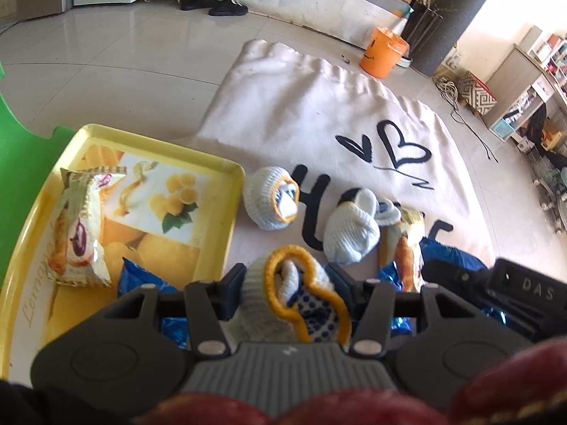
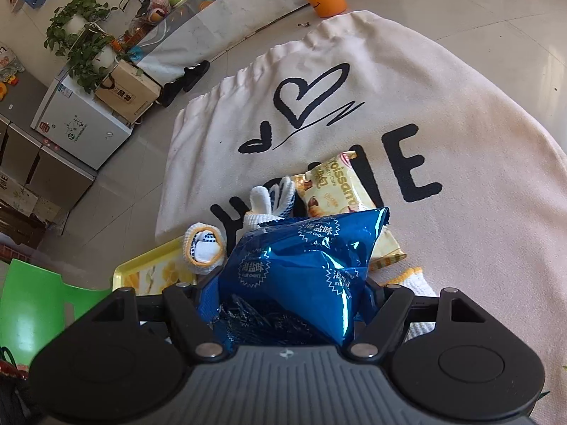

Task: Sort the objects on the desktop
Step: 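Lift the glove with the left gripper while the right gripper carries the blue snack toward the tray, then open both grippers over the yellow tray to drop the glove and blue snack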

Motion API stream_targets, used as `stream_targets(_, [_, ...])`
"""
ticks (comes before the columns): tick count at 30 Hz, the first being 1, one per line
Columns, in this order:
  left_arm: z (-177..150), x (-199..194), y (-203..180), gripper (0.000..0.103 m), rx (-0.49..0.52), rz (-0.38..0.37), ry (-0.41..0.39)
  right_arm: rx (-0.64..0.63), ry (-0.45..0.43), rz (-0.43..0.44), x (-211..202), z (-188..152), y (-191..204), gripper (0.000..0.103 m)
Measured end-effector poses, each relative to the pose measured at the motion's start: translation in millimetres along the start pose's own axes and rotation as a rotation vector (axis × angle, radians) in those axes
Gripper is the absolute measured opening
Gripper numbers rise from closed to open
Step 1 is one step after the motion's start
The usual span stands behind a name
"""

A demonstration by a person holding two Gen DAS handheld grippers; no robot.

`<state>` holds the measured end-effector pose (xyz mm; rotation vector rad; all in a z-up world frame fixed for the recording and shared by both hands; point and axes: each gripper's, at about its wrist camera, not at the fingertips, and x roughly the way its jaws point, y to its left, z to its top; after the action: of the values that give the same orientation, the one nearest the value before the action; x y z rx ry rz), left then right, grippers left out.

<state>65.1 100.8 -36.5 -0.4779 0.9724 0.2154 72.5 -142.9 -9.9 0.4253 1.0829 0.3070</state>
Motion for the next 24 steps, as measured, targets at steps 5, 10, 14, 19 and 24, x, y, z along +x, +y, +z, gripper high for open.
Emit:
stream_targets(5, [21.7, -7.3, 27.6, 0.05, -0.068, 0.03, -0.04, -0.063, 0.022, 0.048, 5.5, -8.8, 24.1, 0.074])
stream_targets(10, [35.0, -16.6, 47.0, 0.05, -0.097, 0.033, -0.069, -0.123, 0.064, 0.108, 14.8, -20.7, 45.9, 0.074])
stream_targets(14, [41.3, -19.7, 56.2, 0.05, -0.102, 0.038, -0.078, -0.195, 0.1, 0.163, 22.1, -32.5, 64.8, 0.074])
stream_targets(19, [52.4, -21.5, 65.1, 0.05, -0.08, 0.029, -0.084, -0.277, 0.178, 0.247, 33.7, -50.8, 87.3, 0.074])
stream_targets(24, [64.9, -22.9, 72.7, 0.05, -0.047, 0.042, -0.094, -0.349, 0.297, 0.293, 50.1, -77.8, 103.1, 0.074])
